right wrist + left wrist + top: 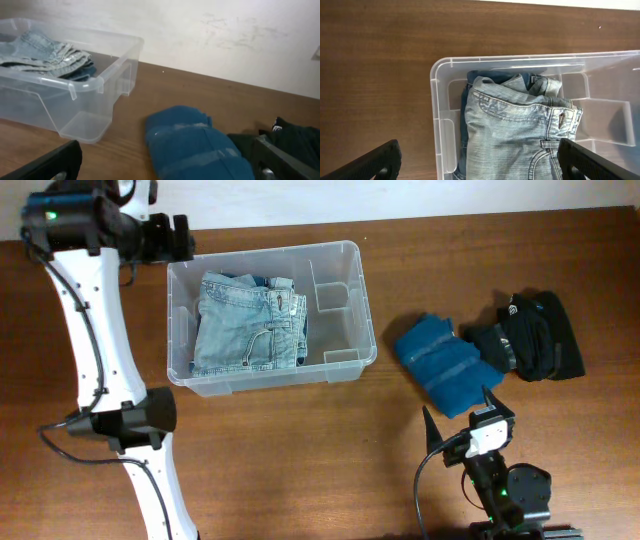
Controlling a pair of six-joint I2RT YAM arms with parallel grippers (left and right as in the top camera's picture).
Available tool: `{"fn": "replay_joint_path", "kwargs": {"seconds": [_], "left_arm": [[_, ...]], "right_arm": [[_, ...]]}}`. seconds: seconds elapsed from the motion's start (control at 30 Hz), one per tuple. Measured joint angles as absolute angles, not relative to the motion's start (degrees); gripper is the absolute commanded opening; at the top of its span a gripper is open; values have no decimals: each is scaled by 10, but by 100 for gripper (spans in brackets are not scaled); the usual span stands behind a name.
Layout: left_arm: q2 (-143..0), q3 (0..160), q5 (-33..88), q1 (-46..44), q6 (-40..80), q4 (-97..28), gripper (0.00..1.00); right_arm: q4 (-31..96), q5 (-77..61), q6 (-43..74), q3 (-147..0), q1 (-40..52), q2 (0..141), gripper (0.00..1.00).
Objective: Pack container
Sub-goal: 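Raise the left gripper away from the container, then reach the right gripper to the teal garment and grasp it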
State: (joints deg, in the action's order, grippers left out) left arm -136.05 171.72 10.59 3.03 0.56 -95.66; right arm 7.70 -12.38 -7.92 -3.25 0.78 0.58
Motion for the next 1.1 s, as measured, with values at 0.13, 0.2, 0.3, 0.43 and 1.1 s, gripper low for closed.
{"fn": "replay_joint_path", "kwargs": {"seconds": [0.13,0.2,0.3,0.43,1.1], "left_arm": [[-1360,1717,123,27,8,-955,99],[-1360,1717,128,25,8,-952,99],[-1360,1717,132,24,8,-952,99],[-1360,1717,133,24,9,-952,99],[-1360,1717,135,24,11,-949,99]], "right_arm": [[46,-134,-80,-48,8,13,99],[63,-133,-77,-79,8,40,99],[102,-129,-66,-171,8,141,99],[200,-126,-60,-306,8,302,98],[441,-220,209,-590,-91,832,85]]}}
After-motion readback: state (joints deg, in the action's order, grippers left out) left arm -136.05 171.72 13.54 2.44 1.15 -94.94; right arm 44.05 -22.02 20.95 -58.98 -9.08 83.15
